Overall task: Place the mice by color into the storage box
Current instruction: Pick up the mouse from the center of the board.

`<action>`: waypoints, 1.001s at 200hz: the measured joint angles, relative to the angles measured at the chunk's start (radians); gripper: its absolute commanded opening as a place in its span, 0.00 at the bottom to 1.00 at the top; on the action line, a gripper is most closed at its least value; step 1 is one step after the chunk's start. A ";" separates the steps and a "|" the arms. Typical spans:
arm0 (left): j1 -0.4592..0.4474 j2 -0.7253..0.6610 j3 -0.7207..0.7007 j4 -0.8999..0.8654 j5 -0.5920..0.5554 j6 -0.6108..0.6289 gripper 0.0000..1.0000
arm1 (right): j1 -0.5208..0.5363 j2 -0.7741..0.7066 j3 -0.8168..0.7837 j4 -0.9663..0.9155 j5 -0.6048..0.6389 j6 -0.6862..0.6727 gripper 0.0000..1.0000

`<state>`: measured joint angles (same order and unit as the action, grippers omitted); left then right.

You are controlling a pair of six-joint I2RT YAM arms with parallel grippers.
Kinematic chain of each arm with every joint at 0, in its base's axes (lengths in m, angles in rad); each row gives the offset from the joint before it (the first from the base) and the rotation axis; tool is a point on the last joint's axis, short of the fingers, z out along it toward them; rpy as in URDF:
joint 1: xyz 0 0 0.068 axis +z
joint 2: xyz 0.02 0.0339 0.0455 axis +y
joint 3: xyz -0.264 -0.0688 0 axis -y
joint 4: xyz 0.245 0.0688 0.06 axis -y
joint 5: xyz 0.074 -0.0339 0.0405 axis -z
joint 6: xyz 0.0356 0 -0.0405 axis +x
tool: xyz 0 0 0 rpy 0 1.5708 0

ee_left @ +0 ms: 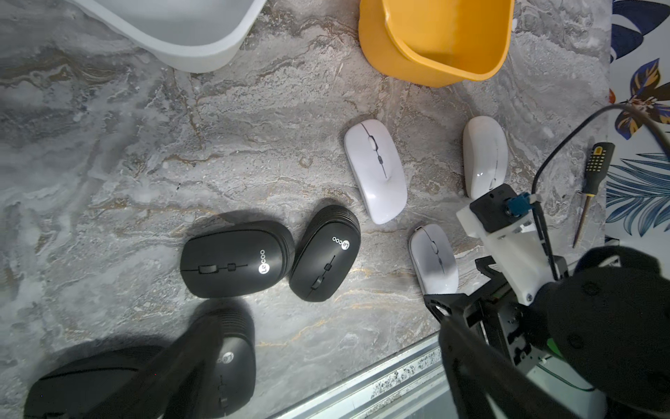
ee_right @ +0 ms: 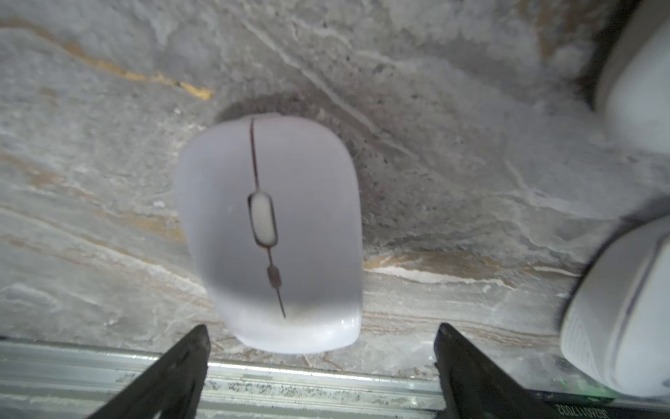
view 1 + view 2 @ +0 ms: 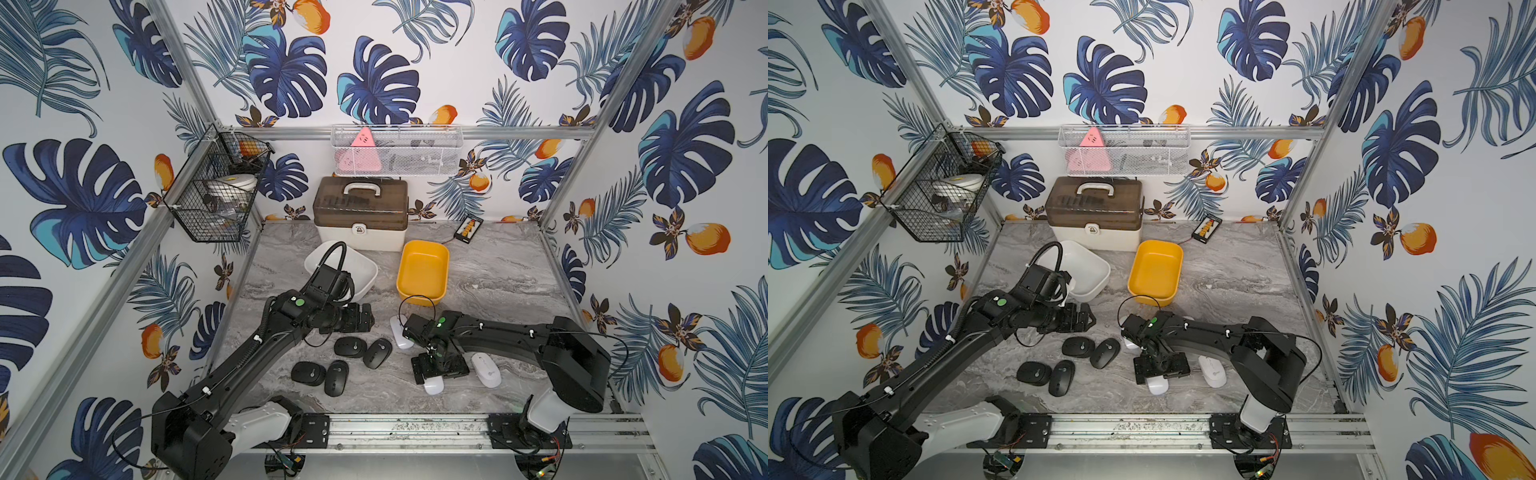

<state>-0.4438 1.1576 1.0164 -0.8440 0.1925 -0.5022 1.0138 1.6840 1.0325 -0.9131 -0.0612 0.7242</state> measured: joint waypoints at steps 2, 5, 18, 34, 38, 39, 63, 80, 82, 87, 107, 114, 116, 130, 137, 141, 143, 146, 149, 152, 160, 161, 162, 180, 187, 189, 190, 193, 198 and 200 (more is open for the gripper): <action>0.000 0.000 -0.001 0.000 0.000 0.000 0.99 | 0.000 0.002 0.001 0.001 0.000 0.000 0.97; 0.000 -0.001 -0.002 -0.001 -0.003 0.000 0.99 | 0.000 0.008 0.003 0.004 0.000 0.000 0.96; 0.000 -0.004 -0.005 -0.002 -0.005 0.000 0.99 | 0.000 0.026 0.010 0.016 0.004 -0.001 0.95; 0.000 -0.006 -0.010 -0.004 -0.006 0.000 0.99 | 0.000 0.052 0.021 0.033 0.011 -0.004 0.93; 0.000 -0.006 -0.011 -0.003 -0.006 0.000 0.99 | 0.000 0.059 0.024 0.036 0.011 -0.005 0.92; 0.000 -0.006 -0.011 -0.003 -0.006 0.000 0.99 | 0.000 0.061 0.025 0.037 0.011 -0.005 0.92; 0.000 -0.006 -0.011 -0.004 -0.014 0.000 0.99 | 0.001 0.098 0.046 0.056 0.015 -0.011 0.87; 0.000 -0.006 -0.011 -0.004 -0.016 0.000 0.99 | 0.001 0.108 0.052 0.063 0.016 -0.014 0.83; 0.000 -0.006 -0.011 -0.004 -0.018 0.000 0.99 | 0.001 0.108 0.052 0.063 0.016 -0.014 0.83; 0.000 -0.005 -0.011 -0.004 -0.018 0.000 0.99 | 0.001 0.109 0.052 0.063 0.018 -0.014 0.81; 0.000 -0.004 -0.011 -0.004 -0.028 0.001 0.99 | 0.001 0.109 0.053 0.063 0.018 -0.015 0.75; 0.000 -0.002 -0.011 -0.004 -0.029 0.004 0.99 | 0.001 0.109 0.054 0.063 0.019 -0.016 0.74; 0.000 -0.002 -0.011 -0.004 -0.029 0.004 0.99 | 0.001 0.110 0.055 0.063 0.019 -0.017 0.74; 0.000 0.005 -0.011 -0.004 -0.029 0.005 0.99 | 0.001 0.112 0.057 0.063 0.019 -0.018 0.69; 0.000 0.007 -0.011 -0.004 -0.030 0.006 0.99 | 0.001 0.113 0.058 0.063 0.021 -0.018 0.67; 0.000 0.008 -0.010 -0.004 -0.030 0.007 0.99 | 0.001 0.113 0.059 0.063 0.021 -0.018 0.65; 0.000 0.009 -0.010 -0.004 -0.030 0.007 0.99 | 0.001 0.113 0.059 0.063 0.021 -0.018 0.65; 0.000 0.010 -0.010 -0.004 -0.030 0.007 0.99 | 0.001 0.113 0.060 0.063 0.022 -0.018 0.64; 0.000 0.010 -0.010 -0.004 -0.030 0.007 0.99 | 0.001 0.113 0.060 0.063 0.022 -0.018 0.64; 0.000 0.011 -0.009 -0.004 -0.030 0.007 0.99 | 0.001 0.113 0.061 0.063 0.022 -0.018 0.64; 0.000 0.013 -0.009 -0.004 -0.030 0.008 0.99 | 0.001 0.114 0.062 0.063 0.023 -0.018 0.64; 0.000 0.014 -0.009 -0.004 -0.030 0.008 0.99 | 0.001 0.114 0.062 0.063 0.023 -0.018 0.64; 0.000 0.014 -0.009 -0.004 -0.030 0.008 0.99 | 0.001 0.114 0.062 0.063 0.023 -0.018 0.64; 0.000 0.022 -0.007 -0.004 -0.032 0.010 0.99 | 0.001 0.114 0.064 0.062 0.027 -0.018 0.64; 0.000 0.023 -0.006 -0.004 -0.032 0.011 0.99 | 0.001 0.113 0.067 0.059 0.031 -0.018 0.63; 0.000 0.024 -0.005 -0.005 -0.032 0.011 0.99 | 0.001 0.113 0.068 0.059 0.032 -0.018 0.63; 0.000 0.024 -0.005 -0.005 -0.032 0.011 0.99 | 0.001 0.113 0.068 0.059 0.034 -0.018 0.63; 0.000 0.024 -0.003 -0.005 -0.032 0.011 0.99 | 0.001 0.112 0.069 0.059 0.034 -0.018 0.61; 0.000 0.025 -0.002 -0.005 -0.032 0.011 0.99 | 0.001 0.110 0.070 0.059 0.036 -0.018 0.60; 0.000 0.025 -0.001 -0.004 -0.032 0.012 0.99 | 0.001 0.109 0.071 0.059 0.037 -0.018 0.60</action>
<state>-0.4438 1.1824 1.0153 -0.8482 0.1600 -0.4904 1.0149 1.7927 1.1030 -0.8543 -0.0242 0.7059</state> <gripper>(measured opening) 0.989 0.628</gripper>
